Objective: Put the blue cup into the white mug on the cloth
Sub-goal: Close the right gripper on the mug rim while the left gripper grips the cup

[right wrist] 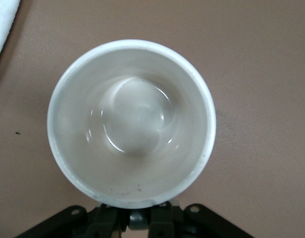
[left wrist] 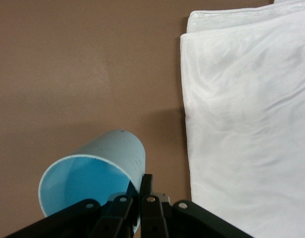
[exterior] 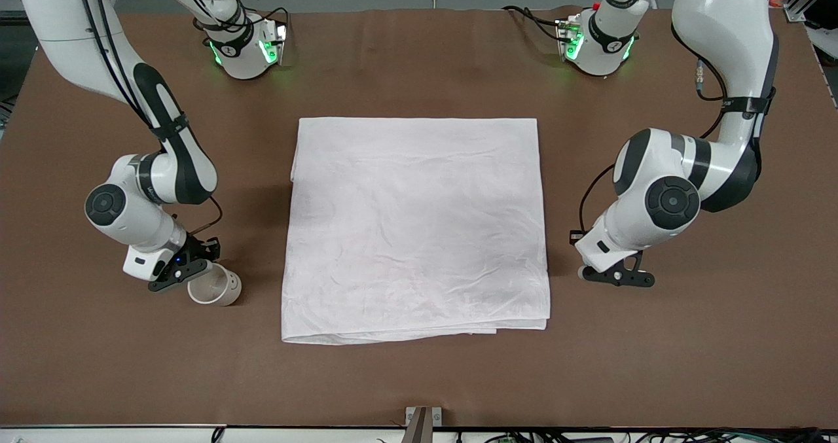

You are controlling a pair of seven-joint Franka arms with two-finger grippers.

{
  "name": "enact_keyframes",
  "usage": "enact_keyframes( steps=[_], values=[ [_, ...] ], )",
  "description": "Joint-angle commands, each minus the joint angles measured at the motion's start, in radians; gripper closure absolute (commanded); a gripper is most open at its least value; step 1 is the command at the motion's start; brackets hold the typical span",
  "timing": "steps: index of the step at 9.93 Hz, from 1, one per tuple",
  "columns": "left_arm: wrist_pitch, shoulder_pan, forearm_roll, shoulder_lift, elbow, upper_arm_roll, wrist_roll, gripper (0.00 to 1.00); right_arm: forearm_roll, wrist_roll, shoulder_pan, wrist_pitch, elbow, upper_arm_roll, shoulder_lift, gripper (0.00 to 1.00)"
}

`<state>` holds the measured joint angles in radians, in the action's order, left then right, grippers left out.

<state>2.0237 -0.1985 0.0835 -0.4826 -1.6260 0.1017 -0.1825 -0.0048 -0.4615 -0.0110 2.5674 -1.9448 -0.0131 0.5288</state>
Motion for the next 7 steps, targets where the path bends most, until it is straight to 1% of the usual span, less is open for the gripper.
enact_keyframes(
  steps=[1,2,3,4,6,7],
  values=[
    [-0.016,-0.002,0.010,-0.002,0.008,0.003,0.005,1.00,-0.014,0.007,-0.012,-0.027,0.026,-0.004,0.000,1.00],
    [-0.016,-0.001,0.010,-0.002,0.005,0.003,0.005,1.00,-0.003,0.010,-0.014,-0.103,0.073,-0.005,-0.006,1.00],
    [-0.016,0.001,0.010,-0.002,0.005,0.003,0.005,1.00,0.003,0.044,-0.009,-0.215,0.139,-0.007,-0.012,1.00],
    [-0.016,0.001,0.009,-0.004,0.003,0.003,0.002,1.00,0.005,0.135,0.000,-0.286,0.188,-0.016,-0.027,1.00],
    [-0.016,0.005,0.007,-0.001,0.001,0.003,0.005,1.00,0.005,0.425,0.080,-0.366,0.263,-0.060,-0.071,0.99],
    [-0.016,0.004,0.007,0.001,0.003,0.004,0.006,1.00,0.005,0.573,0.151,-0.383,0.289,-0.070,-0.078,0.99]
  ],
)
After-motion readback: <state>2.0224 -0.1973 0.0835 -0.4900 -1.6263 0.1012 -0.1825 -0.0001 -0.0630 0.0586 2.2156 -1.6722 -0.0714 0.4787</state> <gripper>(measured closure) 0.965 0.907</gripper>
